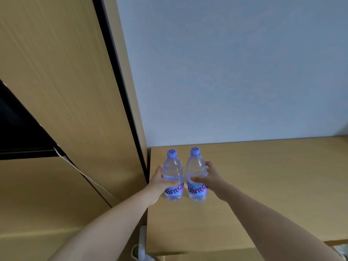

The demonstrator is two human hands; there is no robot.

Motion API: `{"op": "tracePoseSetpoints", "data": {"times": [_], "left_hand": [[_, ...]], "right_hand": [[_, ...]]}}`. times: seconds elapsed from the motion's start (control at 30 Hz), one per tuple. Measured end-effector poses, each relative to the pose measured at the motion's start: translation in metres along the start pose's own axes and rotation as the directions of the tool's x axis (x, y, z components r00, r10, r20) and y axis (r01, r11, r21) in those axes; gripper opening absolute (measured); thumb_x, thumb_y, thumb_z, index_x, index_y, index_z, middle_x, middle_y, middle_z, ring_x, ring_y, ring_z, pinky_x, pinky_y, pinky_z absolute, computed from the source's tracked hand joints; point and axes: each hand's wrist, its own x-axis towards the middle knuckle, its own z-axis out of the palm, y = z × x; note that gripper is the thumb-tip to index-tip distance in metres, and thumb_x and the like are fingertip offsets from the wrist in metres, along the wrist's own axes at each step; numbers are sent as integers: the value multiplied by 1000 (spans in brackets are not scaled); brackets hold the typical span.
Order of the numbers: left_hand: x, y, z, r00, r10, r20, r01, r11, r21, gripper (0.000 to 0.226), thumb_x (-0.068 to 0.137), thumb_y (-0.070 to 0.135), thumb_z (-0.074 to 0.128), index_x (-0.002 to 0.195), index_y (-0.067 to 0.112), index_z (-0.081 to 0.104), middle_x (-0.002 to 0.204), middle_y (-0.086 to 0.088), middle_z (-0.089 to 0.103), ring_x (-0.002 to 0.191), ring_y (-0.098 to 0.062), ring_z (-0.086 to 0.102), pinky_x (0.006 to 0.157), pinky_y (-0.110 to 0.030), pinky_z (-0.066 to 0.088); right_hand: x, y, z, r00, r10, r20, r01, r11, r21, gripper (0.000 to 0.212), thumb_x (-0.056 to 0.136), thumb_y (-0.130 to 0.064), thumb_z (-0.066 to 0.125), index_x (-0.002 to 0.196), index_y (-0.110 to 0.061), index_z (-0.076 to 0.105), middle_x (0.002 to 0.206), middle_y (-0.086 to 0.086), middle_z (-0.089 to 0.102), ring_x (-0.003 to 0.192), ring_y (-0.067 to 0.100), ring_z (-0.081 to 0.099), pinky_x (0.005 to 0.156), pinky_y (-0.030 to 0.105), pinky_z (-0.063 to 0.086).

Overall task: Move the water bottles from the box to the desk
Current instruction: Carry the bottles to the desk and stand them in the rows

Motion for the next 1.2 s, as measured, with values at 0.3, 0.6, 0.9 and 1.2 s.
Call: {"op": "tracePoseSetpoints", "data": {"times": [0.3,0.6,0.9,1.2], "left_hand": [[15,9,13,977,109,-185,-70,976,206,63,74,5,77,126,21,48,125,-5,54,114,-21,56,99,-43,48],[53,24,10,904,148,-402,-61,973,222,39,73,12,76,108,14,58,104,-8,63,97,-23,63,81,-32,53],[103,47,-7,838,140,-528,-51,982,180,36,69,9,82,93,-5,58,84,-14,65,79,-23,62,70,-33,49],[130,58,-16,790,130,-599,-64,989,130,32,71,-1,76,94,6,55,85,-4,62,76,-19,58,52,-14,46]], "right_hand": [[11,-10,9,991,-86,-98,76,991,-107,67,72,-6,79,127,-23,46,116,1,59,102,18,62,81,32,53],[44,-42,25,979,-153,-131,135,981,-137,45,75,-7,74,110,-23,52,106,-2,60,89,13,60,73,27,48],[98,-66,37,976,-157,-153,131,977,-170,30,74,-9,73,98,-9,55,103,15,60,86,30,61,67,29,45],[138,-76,42,978,-156,-138,131,976,-176,43,79,-15,73,117,-11,53,116,3,52,91,18,58,65,24,45]]}}
